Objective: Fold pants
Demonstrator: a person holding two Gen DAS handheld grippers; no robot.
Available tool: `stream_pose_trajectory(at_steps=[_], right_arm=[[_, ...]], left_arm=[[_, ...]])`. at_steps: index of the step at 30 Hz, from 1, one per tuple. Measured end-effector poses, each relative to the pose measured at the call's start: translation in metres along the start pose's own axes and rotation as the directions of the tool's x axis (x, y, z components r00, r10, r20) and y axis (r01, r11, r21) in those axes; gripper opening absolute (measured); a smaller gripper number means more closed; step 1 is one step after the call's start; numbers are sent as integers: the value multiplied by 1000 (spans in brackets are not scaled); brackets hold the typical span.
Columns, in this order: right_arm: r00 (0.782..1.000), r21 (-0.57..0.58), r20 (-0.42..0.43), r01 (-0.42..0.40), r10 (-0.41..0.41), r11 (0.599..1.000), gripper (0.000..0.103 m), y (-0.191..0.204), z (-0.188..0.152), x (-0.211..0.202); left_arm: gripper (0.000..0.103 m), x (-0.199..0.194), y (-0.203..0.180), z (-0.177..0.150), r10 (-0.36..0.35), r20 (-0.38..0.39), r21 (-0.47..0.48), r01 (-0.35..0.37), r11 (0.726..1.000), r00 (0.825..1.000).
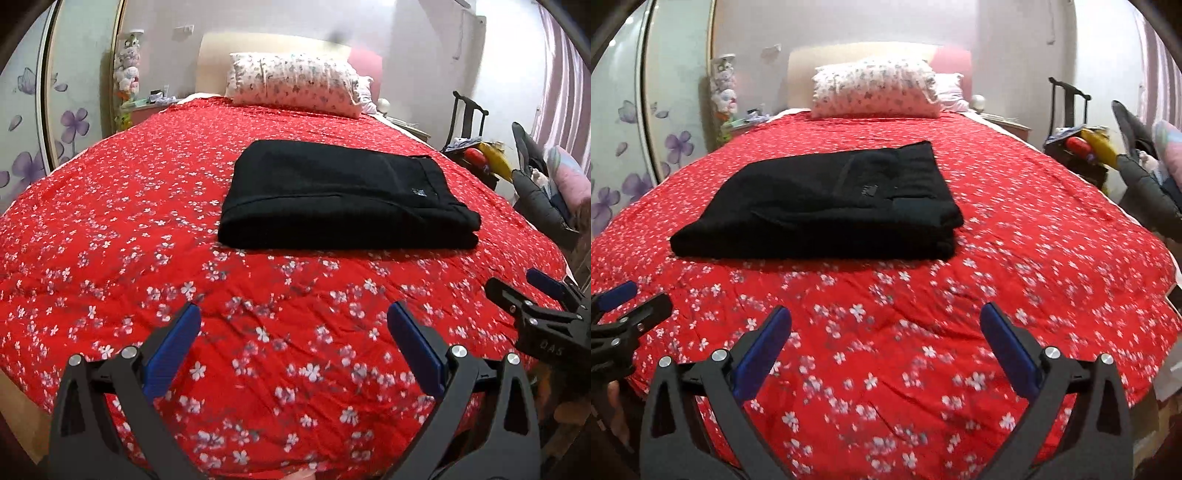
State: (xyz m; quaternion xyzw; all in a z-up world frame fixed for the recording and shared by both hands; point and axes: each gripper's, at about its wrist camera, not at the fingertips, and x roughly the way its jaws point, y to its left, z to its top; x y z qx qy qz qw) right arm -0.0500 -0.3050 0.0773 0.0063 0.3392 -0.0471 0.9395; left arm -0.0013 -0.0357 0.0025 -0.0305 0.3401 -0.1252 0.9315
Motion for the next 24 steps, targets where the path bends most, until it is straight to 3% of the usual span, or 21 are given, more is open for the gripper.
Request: stream_pose_trajectory(at_steps=[6,13,24], right_arm=[[1000,7,14,24,-24,1000,102,2,-9,-7],[1000,-20,-15,14,-15,1000,102,14,-12,1],[998,-78,-42,39,-43,996,102,29,-18,8]], left_arm=[[101,-4,-2,2,4,26,10,-4,1000,1000],[101,5,-3,1,22,-26,16,-22,1000,999],[101,11,-18,-4,71,-42,113,-66,991,997]])
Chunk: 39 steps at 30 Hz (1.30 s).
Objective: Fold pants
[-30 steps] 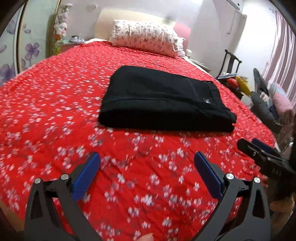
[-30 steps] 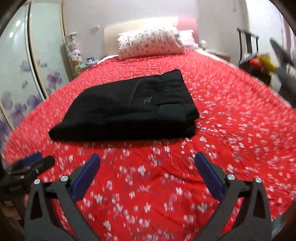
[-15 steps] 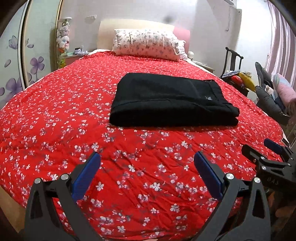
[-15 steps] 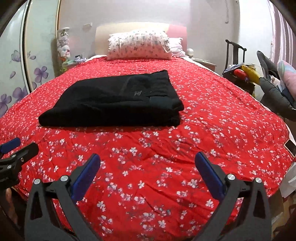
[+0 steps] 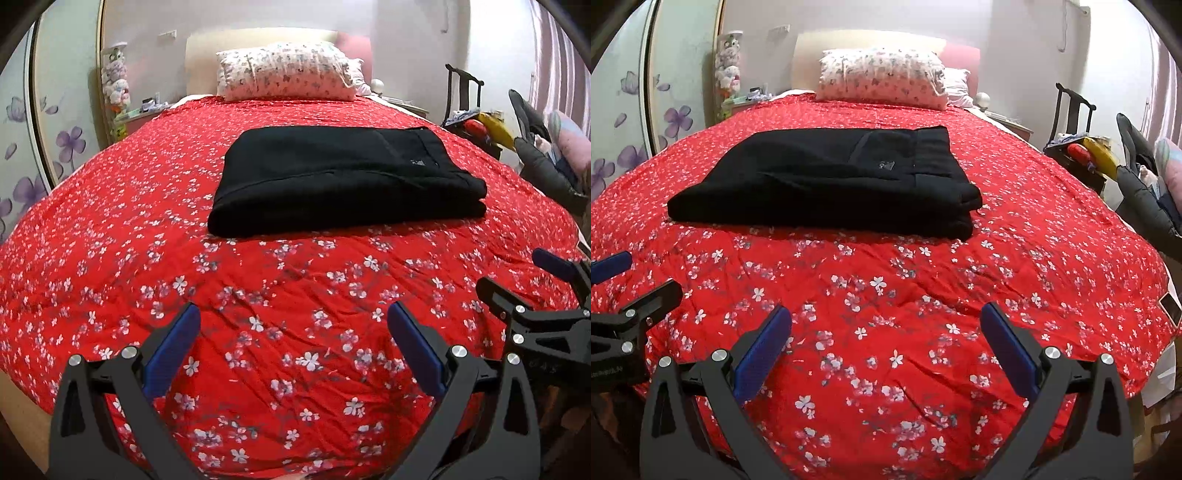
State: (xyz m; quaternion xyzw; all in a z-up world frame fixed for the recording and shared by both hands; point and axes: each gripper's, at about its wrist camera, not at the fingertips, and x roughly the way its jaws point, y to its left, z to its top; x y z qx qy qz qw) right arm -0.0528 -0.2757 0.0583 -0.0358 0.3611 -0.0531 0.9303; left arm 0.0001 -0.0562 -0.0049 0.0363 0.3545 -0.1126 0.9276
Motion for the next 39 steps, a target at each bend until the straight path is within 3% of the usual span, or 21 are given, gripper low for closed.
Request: stream_pose_trajectory(at_steps=[15,39], right_arm=[[1000,24,-23,17,-16,1000,102,-7,2,5],[999,32,-46,14,-13,999,102,-11,0,9]], left_arm=[[101,4,-10,-1,25,-8,39,-25,999,1000],[101,7,-10,-4,28,-17,23,-28,999,999]])
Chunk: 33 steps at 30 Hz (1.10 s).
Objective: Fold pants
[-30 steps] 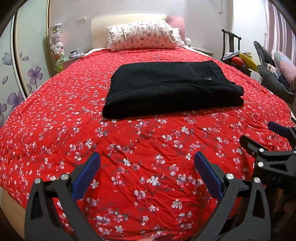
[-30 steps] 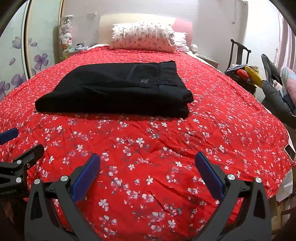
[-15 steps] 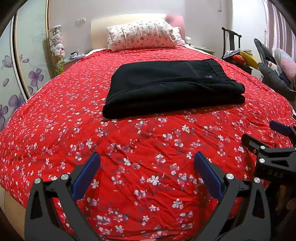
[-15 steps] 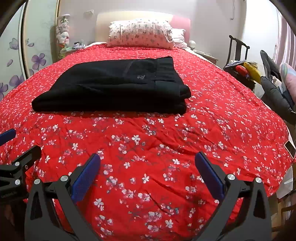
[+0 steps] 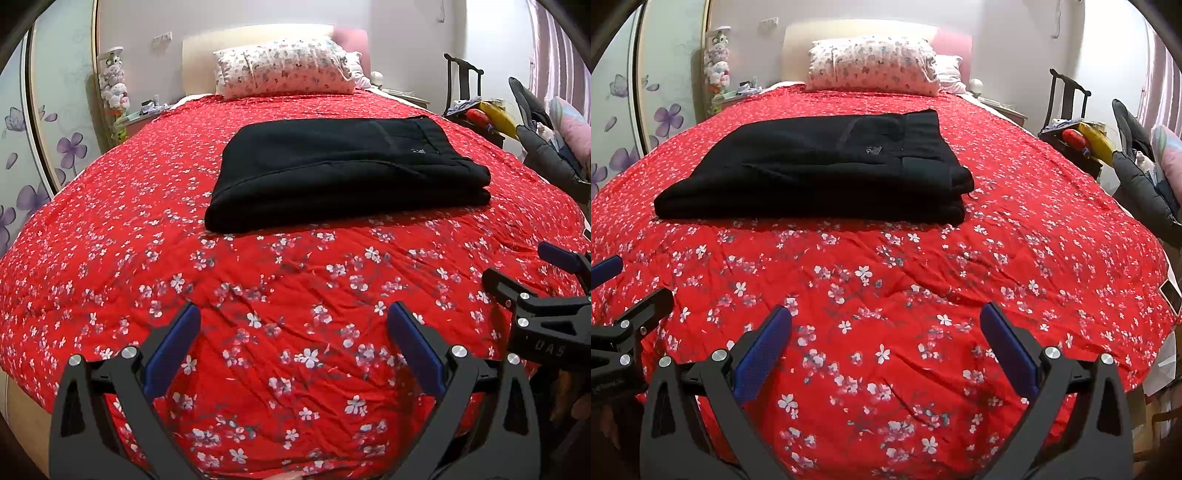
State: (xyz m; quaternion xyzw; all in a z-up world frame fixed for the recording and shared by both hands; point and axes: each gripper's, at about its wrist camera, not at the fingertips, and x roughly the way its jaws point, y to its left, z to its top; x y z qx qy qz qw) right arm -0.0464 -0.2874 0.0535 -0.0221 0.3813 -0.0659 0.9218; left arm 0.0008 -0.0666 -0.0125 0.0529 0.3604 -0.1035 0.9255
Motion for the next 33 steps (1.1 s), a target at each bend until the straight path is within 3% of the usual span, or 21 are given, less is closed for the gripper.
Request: stream_pose_trajectory(at_steps=[33], right_arm=[[1000,0,-1,-1,1,1000,102,-1,1,0]], left_arm=[[101,1,5,1,-2,-4,-1,2,1000,1000]])
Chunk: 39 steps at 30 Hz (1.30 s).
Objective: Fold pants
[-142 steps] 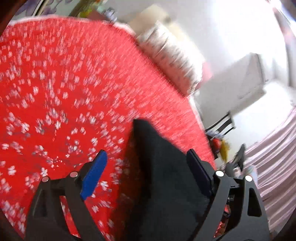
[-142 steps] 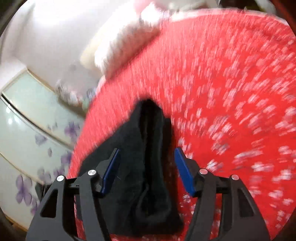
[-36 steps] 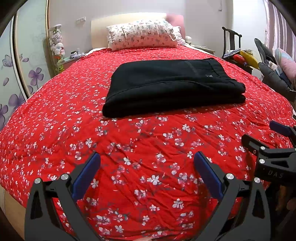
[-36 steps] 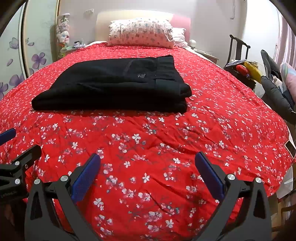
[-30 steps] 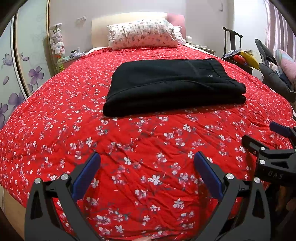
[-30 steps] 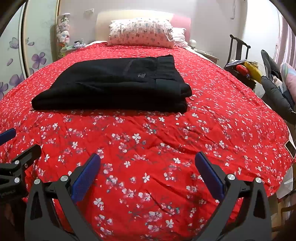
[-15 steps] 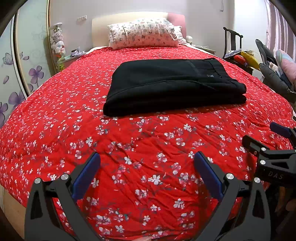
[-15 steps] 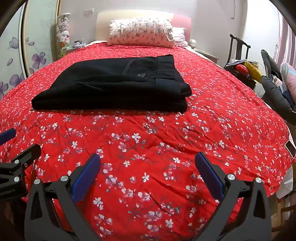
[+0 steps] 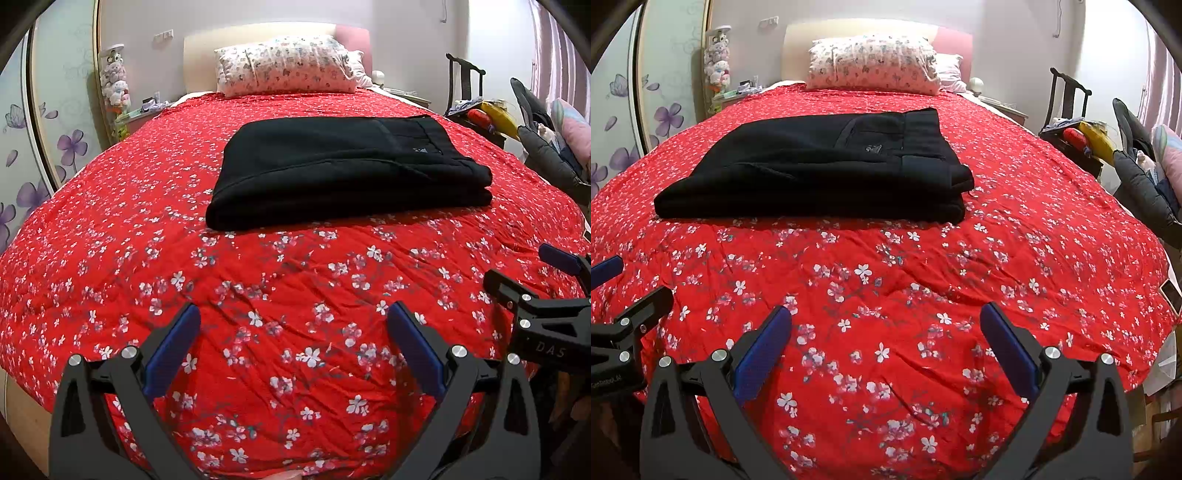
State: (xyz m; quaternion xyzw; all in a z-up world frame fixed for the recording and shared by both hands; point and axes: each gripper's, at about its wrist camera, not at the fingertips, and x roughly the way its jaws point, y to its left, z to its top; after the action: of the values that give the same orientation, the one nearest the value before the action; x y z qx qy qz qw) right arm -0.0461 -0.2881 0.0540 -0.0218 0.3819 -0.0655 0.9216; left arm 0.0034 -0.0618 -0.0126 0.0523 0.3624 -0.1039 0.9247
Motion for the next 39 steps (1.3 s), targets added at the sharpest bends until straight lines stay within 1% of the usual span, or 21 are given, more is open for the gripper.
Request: stream_pose_trajectory(at_steps=[30,39], right_arm=[[1000,-1,-4,-3,3,1000,102,0,0,0],[1000,-1,-6,-4,4,1000,102,0,-2,0]], left_arm=[[101,0,2,-2,-2,-7,-3,2,1000,1000],[101,-1,3,-9,-23,9,1,23,1000,1000]])
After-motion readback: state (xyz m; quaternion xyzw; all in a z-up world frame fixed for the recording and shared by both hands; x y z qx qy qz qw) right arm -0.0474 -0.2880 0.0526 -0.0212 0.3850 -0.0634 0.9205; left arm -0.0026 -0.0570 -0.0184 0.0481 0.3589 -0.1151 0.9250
